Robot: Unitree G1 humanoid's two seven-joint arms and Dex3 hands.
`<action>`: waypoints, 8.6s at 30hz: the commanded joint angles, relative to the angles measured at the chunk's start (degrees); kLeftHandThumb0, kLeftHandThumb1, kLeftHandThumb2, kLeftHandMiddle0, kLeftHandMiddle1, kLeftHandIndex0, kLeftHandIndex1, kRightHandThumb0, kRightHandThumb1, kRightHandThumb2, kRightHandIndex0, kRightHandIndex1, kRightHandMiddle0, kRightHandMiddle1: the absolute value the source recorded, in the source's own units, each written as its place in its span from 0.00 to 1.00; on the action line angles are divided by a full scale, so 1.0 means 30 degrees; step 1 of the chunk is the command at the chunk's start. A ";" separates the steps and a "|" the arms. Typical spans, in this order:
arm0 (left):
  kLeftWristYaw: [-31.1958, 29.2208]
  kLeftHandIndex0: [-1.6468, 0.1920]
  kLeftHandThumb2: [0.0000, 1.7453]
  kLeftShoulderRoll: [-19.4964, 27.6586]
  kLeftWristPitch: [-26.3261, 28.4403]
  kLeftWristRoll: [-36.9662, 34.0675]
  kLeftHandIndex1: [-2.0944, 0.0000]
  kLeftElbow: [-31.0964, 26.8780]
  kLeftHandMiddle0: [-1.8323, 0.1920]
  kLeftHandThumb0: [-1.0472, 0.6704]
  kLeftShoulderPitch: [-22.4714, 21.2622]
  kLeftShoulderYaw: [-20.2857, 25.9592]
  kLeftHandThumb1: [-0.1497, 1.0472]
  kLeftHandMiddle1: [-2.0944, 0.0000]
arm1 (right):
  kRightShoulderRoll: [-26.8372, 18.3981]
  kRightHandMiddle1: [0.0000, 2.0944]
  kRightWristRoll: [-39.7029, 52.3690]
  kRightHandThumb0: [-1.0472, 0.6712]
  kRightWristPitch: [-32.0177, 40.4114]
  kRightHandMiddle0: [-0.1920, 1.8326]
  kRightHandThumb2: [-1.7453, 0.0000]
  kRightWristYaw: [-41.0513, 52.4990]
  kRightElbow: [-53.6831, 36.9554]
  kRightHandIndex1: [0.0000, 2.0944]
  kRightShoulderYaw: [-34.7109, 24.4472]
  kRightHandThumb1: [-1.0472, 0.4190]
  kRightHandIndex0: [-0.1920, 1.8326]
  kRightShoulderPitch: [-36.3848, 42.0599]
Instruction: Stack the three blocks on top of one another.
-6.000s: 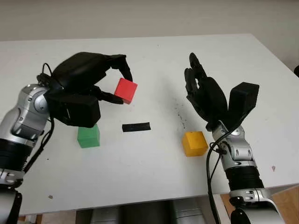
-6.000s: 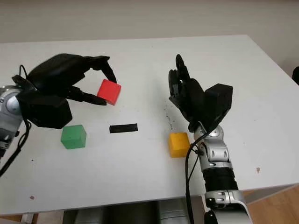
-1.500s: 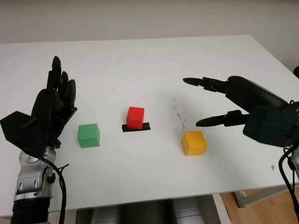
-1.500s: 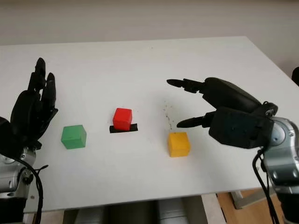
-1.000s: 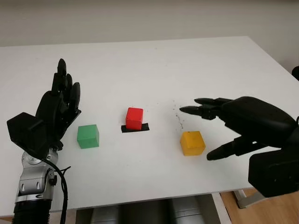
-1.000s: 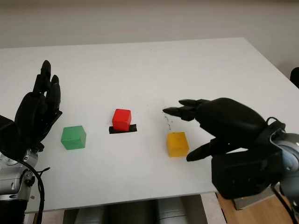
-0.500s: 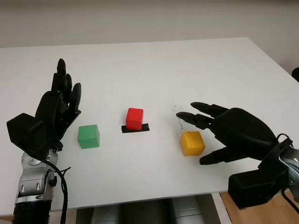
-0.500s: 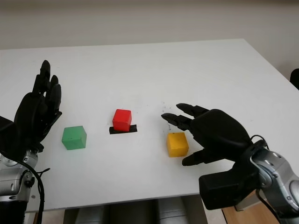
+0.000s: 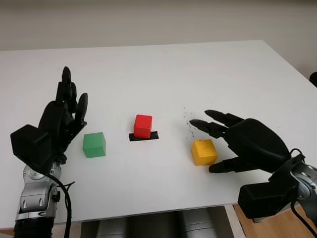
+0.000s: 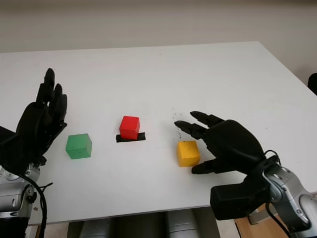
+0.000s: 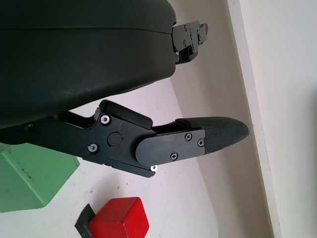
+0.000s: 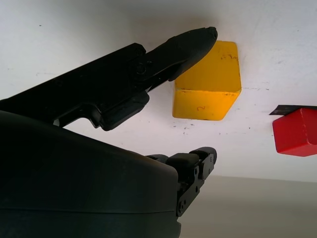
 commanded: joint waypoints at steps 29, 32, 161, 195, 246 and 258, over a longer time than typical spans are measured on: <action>-0.0098 1.00 0.34 0.0257 0.0003 0.0392 1.00 -0.0301 1.00 0.18 0.0202 -0.0005 1.00 1.00 | 0.0239 0.47 0.0015 0.39 0.0376 0.31 0.97 0.0710 0.0504 0.03 0.0697 0.11 0.28 -0.0759; -0.0135 1.00 0.34 0.0238 -0.0037 0.0348 1.00 -0.0247 1.00 0.18 0.0213 0.0019 1.00 0.99 | 0.0402 0.52 0.0307 0.41 0.0347 0.32 0.97 0.0515 0.0593 0.03 0.0595 0.11 0.29 -0.0793; 0.0194 1.00 0.32 0.0380 0.0608 0.1074 1.00 -0.1144 1.00 0.22 0.1245 -0.0173 1.00 0.99 | 1.1269 0.40 1.1147 0.21 0.5195 0.11 0.97 0.4705 1.5777 0.01 0.1797 0.10 0.13 -1.3186; -0.1302 0.76 0.19 0.4470 -0.0876 0.1109 0.93 -0.1235 0.73 0.25 0.0803 0.1974 1.00 0.95 | 1.1043 0.00 1.6557 0.17 0.5667 0.00 0.64 0.2508 0.8339 0.00 -0.2714 0.00 0.00 -1.0046; -0.9771 0.81 0.02 1.1952 0.3266 0.6822 0.97 -0.5279 0.93 0.12 0.1909 -0.1012 0.92 0.98 | 1.1386 0.00 1.6439 0.20 0.6699 0.00 0.62 0.1236 0.9904 0.00 -0.2905 0.00 0.00 -1.0465; -0.6724 0.77 0.03 1.1001 0.3511 1.0301 0.96 -0.5789 0.91 0.14 0.2377 -0.2239 0.94 0.97 | 1.1400 0.00 1.6668 0.20 0.7028 0.00 0.63 0.1433 0.9471 0.00 -0.2970 0.00 0.00 -1.0222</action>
